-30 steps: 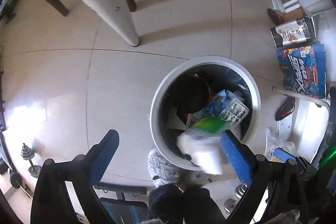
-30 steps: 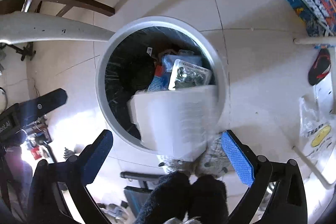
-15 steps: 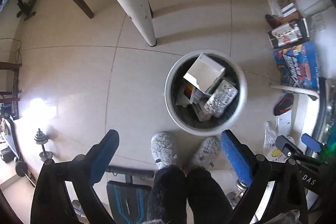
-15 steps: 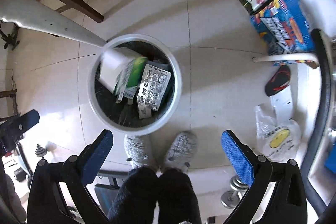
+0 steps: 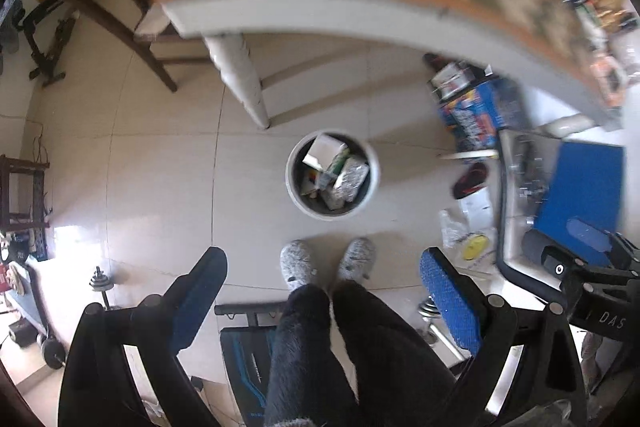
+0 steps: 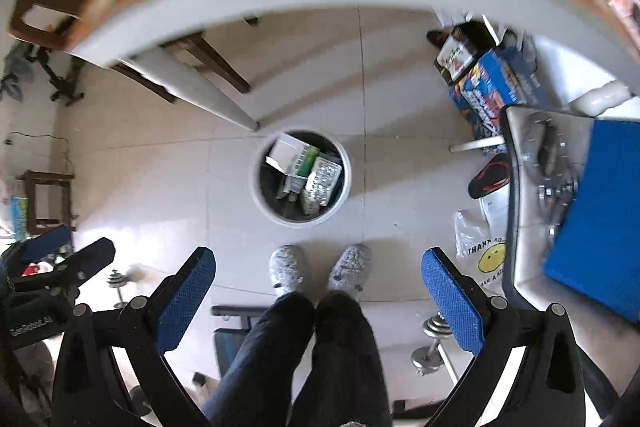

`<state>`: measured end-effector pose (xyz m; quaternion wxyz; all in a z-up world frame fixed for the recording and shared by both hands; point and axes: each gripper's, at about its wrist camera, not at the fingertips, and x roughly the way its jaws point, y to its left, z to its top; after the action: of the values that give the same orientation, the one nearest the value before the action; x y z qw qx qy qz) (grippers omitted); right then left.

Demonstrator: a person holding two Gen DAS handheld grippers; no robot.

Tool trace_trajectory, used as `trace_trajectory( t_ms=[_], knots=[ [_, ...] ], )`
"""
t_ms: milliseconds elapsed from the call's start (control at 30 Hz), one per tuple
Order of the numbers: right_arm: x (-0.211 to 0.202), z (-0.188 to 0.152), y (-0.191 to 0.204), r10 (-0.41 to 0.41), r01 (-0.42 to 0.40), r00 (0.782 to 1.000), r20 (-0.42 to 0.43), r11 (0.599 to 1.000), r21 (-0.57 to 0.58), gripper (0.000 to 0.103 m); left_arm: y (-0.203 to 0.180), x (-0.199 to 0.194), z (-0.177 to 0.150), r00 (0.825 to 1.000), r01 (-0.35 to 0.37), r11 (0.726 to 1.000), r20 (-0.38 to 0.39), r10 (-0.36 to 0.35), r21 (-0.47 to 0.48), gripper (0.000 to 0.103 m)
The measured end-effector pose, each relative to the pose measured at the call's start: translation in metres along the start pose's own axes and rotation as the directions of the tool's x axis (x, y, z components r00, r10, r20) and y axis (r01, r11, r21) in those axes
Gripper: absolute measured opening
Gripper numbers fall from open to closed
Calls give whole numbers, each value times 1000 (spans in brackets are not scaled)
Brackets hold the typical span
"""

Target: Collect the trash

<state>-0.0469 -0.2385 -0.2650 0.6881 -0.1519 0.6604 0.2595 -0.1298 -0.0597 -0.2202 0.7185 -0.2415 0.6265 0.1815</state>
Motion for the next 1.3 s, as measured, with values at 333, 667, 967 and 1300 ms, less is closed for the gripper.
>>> trace_trajectory(
  t_ms=[333, 667, 967, 1300],
  knots=[
    [-184, -21, 4, 112, -112, 988, 109, 994, -1, 103, -24, -132, -13, 978, 179, 982, 99, -184, 57, 99],
    [-276, -45, 12, 251, -249, 959, 131, 968, -35, 103, -21, -201, -31, 944, 281, 959, 167, -285, 44, 103],
    [-293, -53, 11, 272, -267, 955, 115, 962, -60, 103, -19, -214, -40, 940, 283, 958, 189, -286, 41, 103],
    [-294, -57, 13, 282, -275, 955, 92, 958, -76, 103, -21, -219, -46, 941, 278, 959, 182, -285, 62, 103]
  ],
)
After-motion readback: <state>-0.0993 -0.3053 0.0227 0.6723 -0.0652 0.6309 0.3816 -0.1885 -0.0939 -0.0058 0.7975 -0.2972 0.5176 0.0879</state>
